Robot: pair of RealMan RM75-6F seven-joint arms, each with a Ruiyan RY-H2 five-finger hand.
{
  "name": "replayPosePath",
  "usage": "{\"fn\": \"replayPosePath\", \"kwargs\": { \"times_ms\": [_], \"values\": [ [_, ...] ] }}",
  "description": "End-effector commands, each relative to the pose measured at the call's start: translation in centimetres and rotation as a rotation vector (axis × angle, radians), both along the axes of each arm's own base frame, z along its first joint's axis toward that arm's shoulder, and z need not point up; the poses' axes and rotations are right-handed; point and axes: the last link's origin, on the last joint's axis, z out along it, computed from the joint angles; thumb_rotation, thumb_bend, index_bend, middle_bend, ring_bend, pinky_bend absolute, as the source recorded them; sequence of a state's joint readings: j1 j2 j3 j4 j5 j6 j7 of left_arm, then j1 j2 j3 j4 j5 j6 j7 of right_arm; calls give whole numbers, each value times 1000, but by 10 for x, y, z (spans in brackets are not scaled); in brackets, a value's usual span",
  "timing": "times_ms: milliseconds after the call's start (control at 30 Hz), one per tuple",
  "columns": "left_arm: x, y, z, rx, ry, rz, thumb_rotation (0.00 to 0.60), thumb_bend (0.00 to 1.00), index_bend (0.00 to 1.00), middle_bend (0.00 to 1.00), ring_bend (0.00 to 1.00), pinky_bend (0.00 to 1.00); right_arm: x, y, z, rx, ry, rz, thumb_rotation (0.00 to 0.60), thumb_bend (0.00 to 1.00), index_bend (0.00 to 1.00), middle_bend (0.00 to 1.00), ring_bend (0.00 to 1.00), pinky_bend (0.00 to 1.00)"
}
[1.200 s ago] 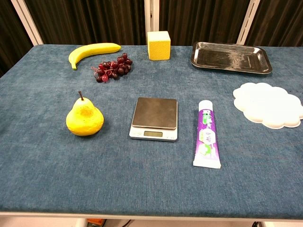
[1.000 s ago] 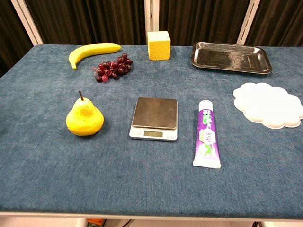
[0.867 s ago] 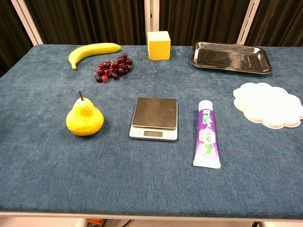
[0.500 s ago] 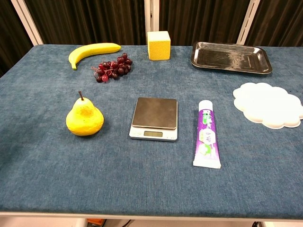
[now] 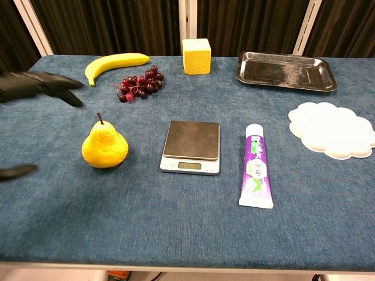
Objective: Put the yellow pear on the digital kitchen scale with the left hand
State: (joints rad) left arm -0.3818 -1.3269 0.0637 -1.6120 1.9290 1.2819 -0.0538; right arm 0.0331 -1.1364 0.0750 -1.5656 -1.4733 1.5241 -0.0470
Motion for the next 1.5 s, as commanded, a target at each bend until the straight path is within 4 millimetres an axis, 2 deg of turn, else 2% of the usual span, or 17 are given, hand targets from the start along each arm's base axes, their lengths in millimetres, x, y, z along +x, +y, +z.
{"fn": "replayPosePath", "kwargs": {
  "times_ms": [33, 367, 500, 633, 967, 1267, 1400, 1500],
  "values": [
    [9, 4, -17, -37, 17, -42, 600, 296, 63, 155, 2, 50, -1, -1, 0, 2, -1, -3, 600, 258, 0, 0, 0, 0],
    [14, 11, -60, -93, 130, -56, 600, 316, 63, 155, 2, 67, -5, -5, 2, -7, -11, -7, 600, 268, 0, 0, 0, 0],
    [17, 10, -71, -121, 137, -49, 600, 324, 62, 155, 45, 141, -8, -4, 5, -18, -17, -15, 600, 269, 0, 0, 0, 0],
    [20, 11, -77, -118, 141, -63, 600, 329, 62, 155, 65, 178, -10, -3, 6, -22, -21, -17, 600, 270, 0, 0, 0, 0],
    [30, 16, -92, -140, 143, -81, 600, 346, 63, 158, 65, 194, -13, -2, 7, -18, -61, -20, 600, 277, 0, 0, 0, 0],
    [38, 21, -102, -146, 136, -97, 600, 352, 62, 159, 65, 208, -19, 0, 16, -35, -79, -24, 600, 290, 0, 0, 0, 0],
    [38, 23, -106, -146, 168, -95, 600, 353, 62, 165, 68, 275, -21, 0, 17, -34, -82, -23, 600, 290, 0, 0, 0, 0],
    [37, 25, -107, -129, 196, -96, 600, 352, 62, 194, 111, 348, -22, -1, 17, -34, -84, -23, 600, 290, 0, 0, 0, 0]
  ]
}}
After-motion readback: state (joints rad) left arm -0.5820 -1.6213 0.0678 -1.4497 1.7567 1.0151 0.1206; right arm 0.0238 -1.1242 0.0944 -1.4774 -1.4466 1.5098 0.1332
